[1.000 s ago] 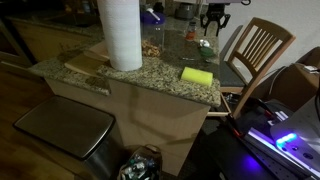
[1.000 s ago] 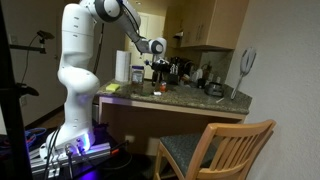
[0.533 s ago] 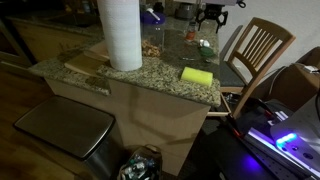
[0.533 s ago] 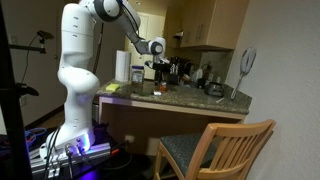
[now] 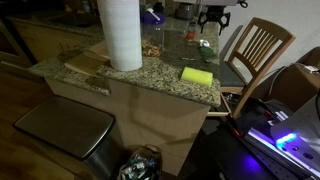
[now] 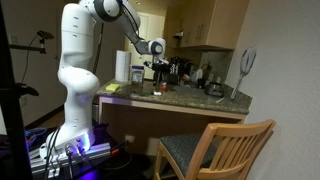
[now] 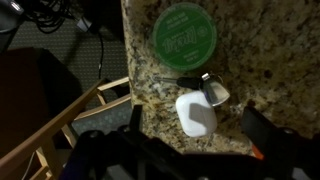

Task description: Pick up the keys and put them in between the ear pods and the green object

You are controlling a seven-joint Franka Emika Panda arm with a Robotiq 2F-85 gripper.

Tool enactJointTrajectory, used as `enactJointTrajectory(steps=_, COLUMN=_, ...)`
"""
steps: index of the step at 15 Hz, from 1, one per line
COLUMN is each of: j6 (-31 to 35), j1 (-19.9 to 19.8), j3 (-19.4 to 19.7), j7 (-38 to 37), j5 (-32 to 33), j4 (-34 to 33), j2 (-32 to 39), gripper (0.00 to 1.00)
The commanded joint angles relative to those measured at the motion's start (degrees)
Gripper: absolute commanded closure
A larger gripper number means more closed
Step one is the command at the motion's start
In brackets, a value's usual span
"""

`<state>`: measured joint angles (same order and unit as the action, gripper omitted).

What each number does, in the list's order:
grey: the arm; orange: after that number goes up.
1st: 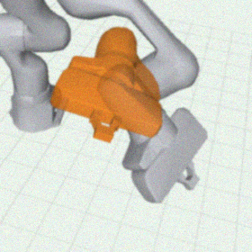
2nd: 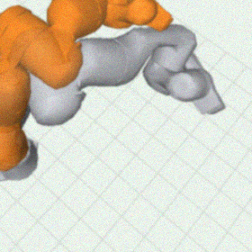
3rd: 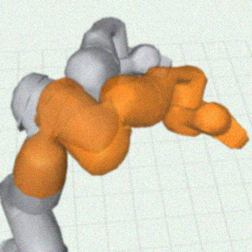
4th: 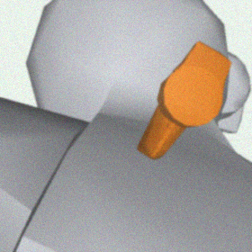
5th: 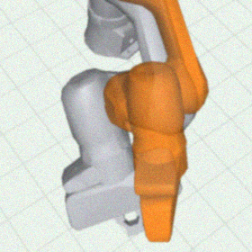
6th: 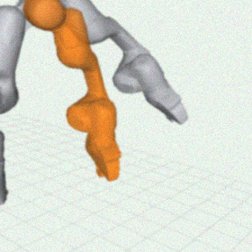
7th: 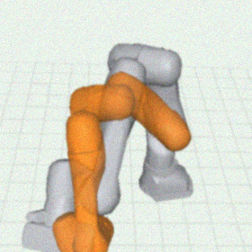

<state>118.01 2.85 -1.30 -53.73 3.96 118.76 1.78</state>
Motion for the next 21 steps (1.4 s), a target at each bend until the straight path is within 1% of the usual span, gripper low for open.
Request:
enactJointTrajectory(steps=1, j6=-3.25, j1=-0.09, j3=-0.2, j7=-0.11, j5=-1.22, j4=-0.87, j2=0.03, gripper=0.0)
enactJointTrajectory(steps=4, j6=-1.53, j1=-0.12, j3=-0.2, j7=0.16, j5=-2.29, j4=-0.55, j2=0.03, gripper=0.0)
enactJointTrajectory(steps=5, j6=-2.0, j1=-0.11, j3=-0.19, j7=-0.41, j5=-2.28, j4=-0.66, j2=0.05, gripper=0.0)
enactJointTrajectory(steps=6, j6=-0.77, j1=-0.11, j3=-0.18, j7=-0.23, j5=-1.87, j4=-0.43, j2=-0.01, gripper=0.0)
enactJointTrajectory(steps=10, j6=-1.43, j1=-0.14, j3=-0.13, j7=0.0, j5=-1.22, j4=-0.32, j2=0.01, gripper=0.0)
enactJointTrajectory(steps=11, j6=-1.34, j1=-0.14, j3=-0.09, j7=-1.25, j5=-0.88, j4=-0.25, j2=-0.09, gripper=0.0)
enactJointTrajectory(steps=12, j6=0.48, j1=-0.15, j3=-0.02, j7=-2.9, j5=-0.1, j4=0.14, j2=-0.31, gripper=0.0)
enactJointTrajectory(steps=16, j6=2.73, j1=-0.15, j3=-0.15, j7=-2.96, j5=-1.86, j4=0.25, j2=-0.17, gripper=0.0)
enactJointTrajectory(steps=18, j6=1.19, j1=-0.14, j3=-0.21, j7=-1.82, j5=-2.72, j4=-0.04, j2=-0.06, gripper=0.0)
enactJointTrajectory(steps=21, j6=-0.62, j1=-0.12, j3=-0.17, j7=-2.01, j5=-1.4, j4=-0.33, j2=-0.01, gripper=0.0)
